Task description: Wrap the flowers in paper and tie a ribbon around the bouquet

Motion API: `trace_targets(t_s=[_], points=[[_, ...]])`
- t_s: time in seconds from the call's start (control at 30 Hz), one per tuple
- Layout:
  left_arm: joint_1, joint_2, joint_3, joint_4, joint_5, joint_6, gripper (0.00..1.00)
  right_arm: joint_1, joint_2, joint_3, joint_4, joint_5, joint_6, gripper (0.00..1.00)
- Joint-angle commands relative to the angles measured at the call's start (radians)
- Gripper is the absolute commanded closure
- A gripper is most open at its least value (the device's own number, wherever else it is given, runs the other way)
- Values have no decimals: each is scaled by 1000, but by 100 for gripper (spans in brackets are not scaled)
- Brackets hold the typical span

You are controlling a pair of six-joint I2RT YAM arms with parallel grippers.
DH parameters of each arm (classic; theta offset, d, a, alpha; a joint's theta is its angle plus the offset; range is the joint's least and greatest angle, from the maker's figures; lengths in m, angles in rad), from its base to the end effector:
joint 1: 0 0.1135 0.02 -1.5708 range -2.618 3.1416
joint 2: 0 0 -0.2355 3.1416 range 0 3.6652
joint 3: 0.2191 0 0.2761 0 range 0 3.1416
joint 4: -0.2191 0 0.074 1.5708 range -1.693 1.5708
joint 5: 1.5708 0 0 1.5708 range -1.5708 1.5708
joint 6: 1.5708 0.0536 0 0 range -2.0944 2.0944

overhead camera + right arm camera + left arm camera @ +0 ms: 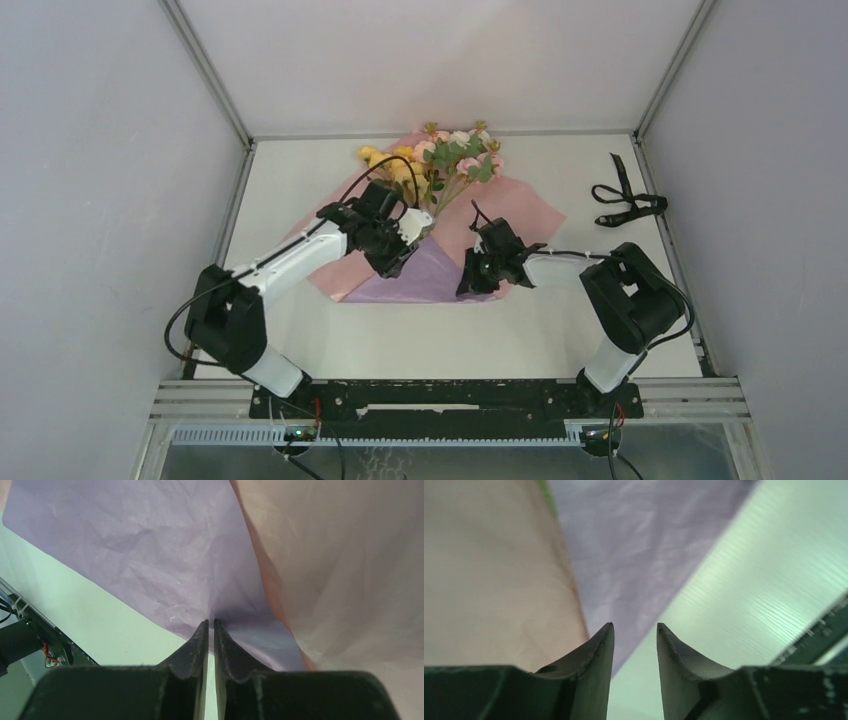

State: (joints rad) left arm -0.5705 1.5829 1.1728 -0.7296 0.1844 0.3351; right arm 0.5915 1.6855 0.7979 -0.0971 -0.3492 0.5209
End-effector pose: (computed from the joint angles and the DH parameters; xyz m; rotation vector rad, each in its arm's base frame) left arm 0.2866 -0.1956 0.1815 1.2384 2.4197 -0.3194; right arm 0.2657 0.2006 0.0727 -0.2391 2.6962 0.8355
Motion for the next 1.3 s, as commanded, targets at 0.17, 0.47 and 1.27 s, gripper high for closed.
trace_targets(t_s=[0.17, 0.47, 1.27], points=[[-30, 111, 25, -45, 54, -30, 84, -8, -21, -12, -84, -5, -9, 84], [59, 214, -49, -213, -118, 102, 85, -52, -28, -71, -80, -67, -34, 84], [781, -125, -253, -9, 270, -512, 26, -12, 1, 4, -173, 48, -45, 83]])
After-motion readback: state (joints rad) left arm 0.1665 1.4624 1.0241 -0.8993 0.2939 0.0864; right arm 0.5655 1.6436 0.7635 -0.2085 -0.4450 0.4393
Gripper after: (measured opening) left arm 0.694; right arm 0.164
